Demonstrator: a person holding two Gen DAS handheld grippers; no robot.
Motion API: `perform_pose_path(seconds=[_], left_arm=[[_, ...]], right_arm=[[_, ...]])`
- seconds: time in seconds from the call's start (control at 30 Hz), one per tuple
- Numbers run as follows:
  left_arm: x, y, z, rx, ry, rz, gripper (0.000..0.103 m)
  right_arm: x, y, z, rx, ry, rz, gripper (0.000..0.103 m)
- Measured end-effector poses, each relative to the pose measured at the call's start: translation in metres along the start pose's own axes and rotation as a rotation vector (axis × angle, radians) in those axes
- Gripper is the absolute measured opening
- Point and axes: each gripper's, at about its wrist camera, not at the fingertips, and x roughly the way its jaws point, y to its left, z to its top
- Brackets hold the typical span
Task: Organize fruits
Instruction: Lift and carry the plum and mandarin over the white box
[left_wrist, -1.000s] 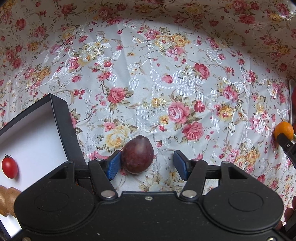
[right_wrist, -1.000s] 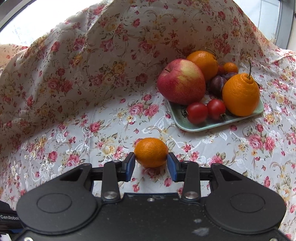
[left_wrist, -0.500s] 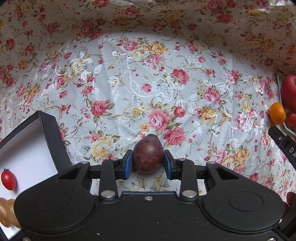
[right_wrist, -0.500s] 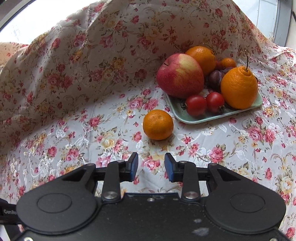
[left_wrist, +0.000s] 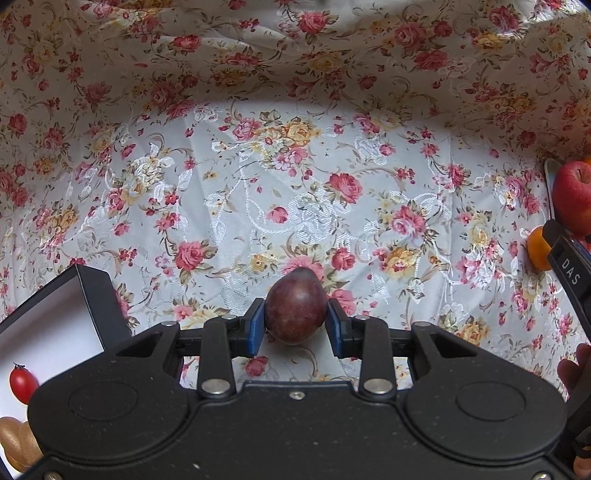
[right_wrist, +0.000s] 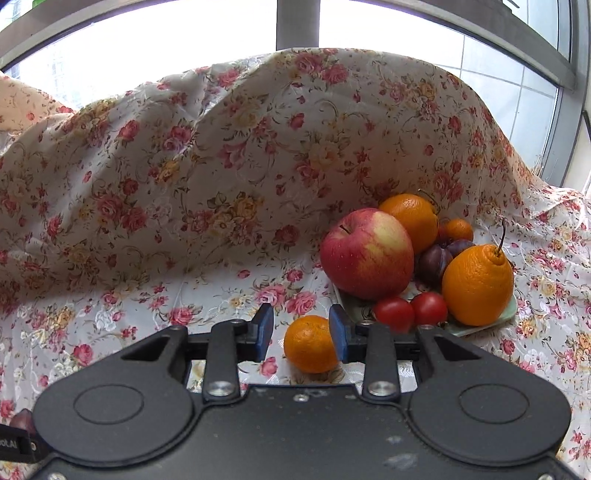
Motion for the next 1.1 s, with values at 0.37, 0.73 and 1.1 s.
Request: perform_pose_path(seconds=[0.37, 0.73, 1.1], left_arm=[[0.003, 0.007, 0.006, -0.024, 0.006, -0.016, 0.043], [-0.018, 0.011, 0.007, -0.042, -0.024, -0.023, 0.043], [-0.043, 0.035, 0.004, -0.138, -0.055, -0.074, 0.043]], right_arm=[[0.035, -0.009, -0.001, 0.045, 0.101, -0.053, 0.045], [0.033, -0.005, -0.005, 0.067, 0.19, -0.02, 0.044], [-0.004, -0.002, -0.004, 0.118, 0.224, 0.086, 0.044]])
